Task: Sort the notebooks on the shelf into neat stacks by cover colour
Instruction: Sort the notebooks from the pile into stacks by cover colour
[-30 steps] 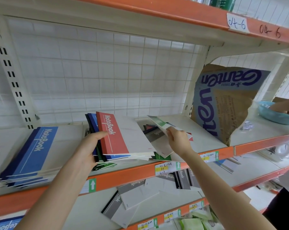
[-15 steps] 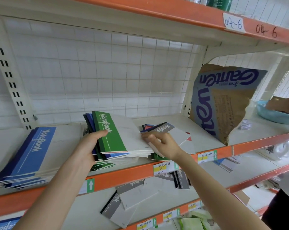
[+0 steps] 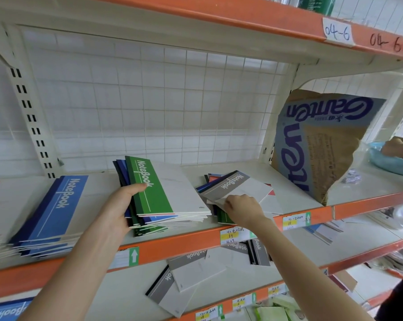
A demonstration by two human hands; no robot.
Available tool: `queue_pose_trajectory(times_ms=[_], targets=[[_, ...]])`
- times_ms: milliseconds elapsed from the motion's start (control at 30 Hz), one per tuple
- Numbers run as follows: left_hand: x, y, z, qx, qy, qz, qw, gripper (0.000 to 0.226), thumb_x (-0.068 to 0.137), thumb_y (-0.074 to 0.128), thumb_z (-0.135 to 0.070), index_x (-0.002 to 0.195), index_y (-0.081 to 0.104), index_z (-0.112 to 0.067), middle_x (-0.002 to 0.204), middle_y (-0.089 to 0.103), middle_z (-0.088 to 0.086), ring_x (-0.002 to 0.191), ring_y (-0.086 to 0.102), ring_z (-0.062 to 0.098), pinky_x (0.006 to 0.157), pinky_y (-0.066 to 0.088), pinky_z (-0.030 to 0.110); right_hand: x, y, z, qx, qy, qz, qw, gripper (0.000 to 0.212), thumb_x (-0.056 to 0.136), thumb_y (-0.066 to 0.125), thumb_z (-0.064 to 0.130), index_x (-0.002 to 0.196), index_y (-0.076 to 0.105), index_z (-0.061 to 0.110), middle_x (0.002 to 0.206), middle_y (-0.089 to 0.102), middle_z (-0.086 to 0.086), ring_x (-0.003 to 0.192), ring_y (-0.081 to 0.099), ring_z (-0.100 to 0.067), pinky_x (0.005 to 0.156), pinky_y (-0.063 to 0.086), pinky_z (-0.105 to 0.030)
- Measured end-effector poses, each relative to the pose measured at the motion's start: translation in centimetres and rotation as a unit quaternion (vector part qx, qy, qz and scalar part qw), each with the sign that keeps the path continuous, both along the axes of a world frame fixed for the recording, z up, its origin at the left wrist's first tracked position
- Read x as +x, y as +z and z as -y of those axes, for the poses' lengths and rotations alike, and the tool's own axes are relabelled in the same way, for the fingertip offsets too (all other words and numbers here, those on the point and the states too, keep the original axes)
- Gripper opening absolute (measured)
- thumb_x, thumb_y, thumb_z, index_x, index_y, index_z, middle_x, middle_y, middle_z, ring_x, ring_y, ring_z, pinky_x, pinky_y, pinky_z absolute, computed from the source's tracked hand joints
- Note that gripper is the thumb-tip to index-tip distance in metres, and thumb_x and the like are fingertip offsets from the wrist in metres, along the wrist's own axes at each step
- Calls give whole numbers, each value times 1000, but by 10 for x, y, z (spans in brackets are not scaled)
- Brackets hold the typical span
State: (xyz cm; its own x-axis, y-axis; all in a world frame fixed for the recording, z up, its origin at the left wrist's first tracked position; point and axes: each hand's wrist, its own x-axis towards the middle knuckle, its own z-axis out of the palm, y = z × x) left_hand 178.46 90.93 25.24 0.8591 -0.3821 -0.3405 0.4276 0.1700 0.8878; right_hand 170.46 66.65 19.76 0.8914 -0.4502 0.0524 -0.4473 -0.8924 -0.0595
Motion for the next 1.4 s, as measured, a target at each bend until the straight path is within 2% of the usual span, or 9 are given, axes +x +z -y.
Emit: queue_pose_trajectory(times_ms=[233, 400, 600, 733, 900, 1000, 1133, 1267, 1400], targets=[[-2, -2, 1, -11, 0, 2, 1000, 7, 92, 56, -17, 91, 60, -12, 84, 66, 7, 72, 63, 22, 40, 51, 25, -8, 10, 4, -11, -61, 142, 988, 16, 92, 38, 2, 99, 52, 5, 99, 64, -19, 80, 56, -31, 61, 32, -27], [-3, -2, 7, -34, -18, -9, 999, 23, 93, 55, -28, 107, 61, -12, 88, 67, 8, 74, 65, 21, 55, 52, 34, -14, 15, -7, 53, 187, 324, 926, 24, 86, 48, 2, 98, 68, -3, 82, 71, -19, 56, 54, -23, 48, 35, -19], [-4, -3, 12, -31, -21, -4, 999, 29, 89, 61, -22, 116, 59, -10, 89, 67, 10, 73, 64, 23, 38, 50, 26, -19, 25, -39, 132, 416, 265, 860, 27, 90, 47, 9, 96, 66, -9, 112, 67, -15, 106, 58, -14, 91, 45, -22], [-1, -3, 8, -2, -10, 1, 1000, 18, 88, 60, -15, 105, 60, -8, 84, 64, 11, 70, 61, 24, 35, 49, 25, -17, 24, -26, 285, 287, 238, 883, 28, 95, 47, 17, 102, 68, -1, 112, 67, -5, 106, 61, -15, 94, 47, -32], [-1, -3, 2, 11, -1, 7, 1000, 3, 88, 59, -14, 88, 59, -10, 81, 63, 11, 68, 60, 24, 34, 47, 24, -1, 4, 4, 117, -30, 71, 990, 31, 95, 44, 33, 112, 59, 12, 111, 60, -7, 107, 55, -28, 85, 43, -33], [-2, -3, -1, 14, 4, 10, 1000, 3, 88, 60, -14, 87, 59, -11, 80, 64, 11, 67, 60, 24, 34, 47, 23, 0, -7, 8, 51, -44, 6, 998, 27, 94, 41, 40, 98, 54, 16, 97, 58, -2, 84, 52, -18, 69, 39, -27], [-3, -2, -3, 13, 9, 5, 1000, 3, 87, 60, -14, 86, 60, -11, 79, 64, 9, 60, 62, 22, 34, 48, 23, -3, -3, 2, -34, -39, 6, 999, 25, 99, 35, 30, 109, 51, 13, 107, 60, -5, 94, 57, -23, 68, 39, -27], [-3, -2, -4, 17, 12, 5, 1000, 4, 88, 59, -14, 86, 59, -11, 79, 63, 10, 66, 59, 23, 33, 47, 22, -5, -2, 4, -18, -87, 77, 993, 19, 97, 39, 15, 112, 49, 10, 104, 61, -11, 90, 59, -26, 69, 46, -30], [-4, -2, -3, 11, 14, 9, 1000, 6, 89, 59, -19, 88, 60, -13, 81, 64, 8, 68, 60, 22, 40, 49, 24, -5, -2, 6, 49, -66, 297, 951, 22, 98, 41, 7, 106, 60, -2, 86, 67, -20, 62, 52, -24, 45, 30, -23]])
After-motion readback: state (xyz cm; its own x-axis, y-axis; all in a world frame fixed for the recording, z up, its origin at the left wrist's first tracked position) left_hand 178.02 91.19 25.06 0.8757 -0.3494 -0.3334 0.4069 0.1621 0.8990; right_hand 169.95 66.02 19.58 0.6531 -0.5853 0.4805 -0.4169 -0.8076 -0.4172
